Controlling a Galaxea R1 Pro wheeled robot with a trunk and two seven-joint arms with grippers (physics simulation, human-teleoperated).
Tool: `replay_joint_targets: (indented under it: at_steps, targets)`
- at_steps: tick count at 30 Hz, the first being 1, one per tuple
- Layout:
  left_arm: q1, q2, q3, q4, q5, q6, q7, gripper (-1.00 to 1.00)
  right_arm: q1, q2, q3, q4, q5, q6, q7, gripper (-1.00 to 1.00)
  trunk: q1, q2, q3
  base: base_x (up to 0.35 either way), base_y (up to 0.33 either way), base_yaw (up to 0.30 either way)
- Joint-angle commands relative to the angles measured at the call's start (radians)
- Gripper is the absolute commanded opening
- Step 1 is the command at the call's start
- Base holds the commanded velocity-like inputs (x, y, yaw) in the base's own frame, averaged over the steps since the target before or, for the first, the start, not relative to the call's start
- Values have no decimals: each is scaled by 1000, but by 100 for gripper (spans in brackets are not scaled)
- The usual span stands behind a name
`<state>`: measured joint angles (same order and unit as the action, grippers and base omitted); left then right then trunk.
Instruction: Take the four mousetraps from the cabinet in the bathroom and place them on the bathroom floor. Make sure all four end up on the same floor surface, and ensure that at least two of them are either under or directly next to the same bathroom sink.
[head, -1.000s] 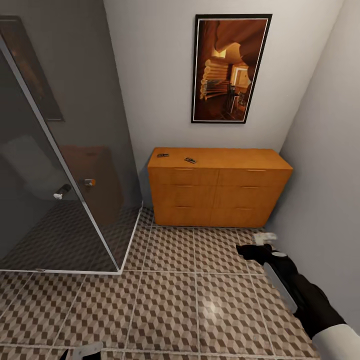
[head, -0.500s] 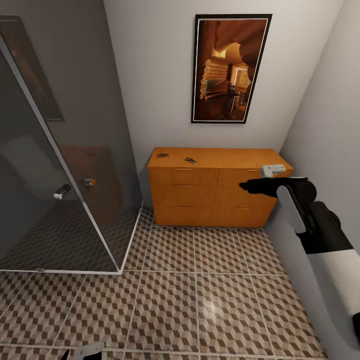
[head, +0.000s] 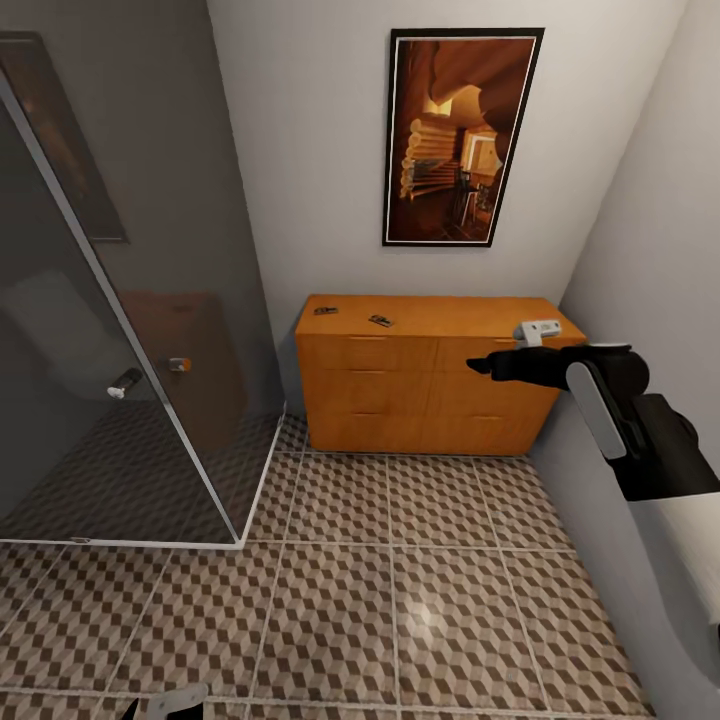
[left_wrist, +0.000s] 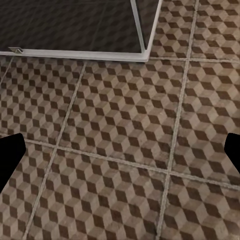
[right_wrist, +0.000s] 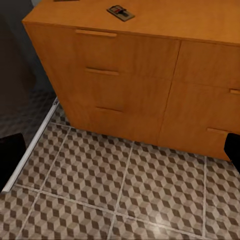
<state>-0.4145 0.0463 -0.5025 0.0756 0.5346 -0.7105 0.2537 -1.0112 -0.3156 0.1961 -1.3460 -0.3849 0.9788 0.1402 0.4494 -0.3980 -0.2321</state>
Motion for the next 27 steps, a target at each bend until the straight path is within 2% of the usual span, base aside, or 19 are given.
replay_joint_targets:
  at_steps: [1, 11, 18, 27]
  targets:
    - [-1, 0, -8, 3, -1, -3, 7, 100, 1, -1, 1, 0, 11, 3, 11, 100, 1, -2, -2, 0, 0, 0]
    - [-1, -1, -8, 3, -1, -3, 7, 100, 2, 8, 7, 4, 12, 2, 12, 100, 1, -2, -2, 65, 0, 0]
    - [-1, -1, -8, 3, -1, -3, 7, 100, 2, 12, 66, 7, 13, 1, 13, 100, 1, -2, -2, 213, 0, 0]
    - [-1, -1, -8, 3, -1, -3, 6, 100, 2, 11, 77, 7, 12, 1, 13, 100, 1, -2, -2, 244, 0, 0]
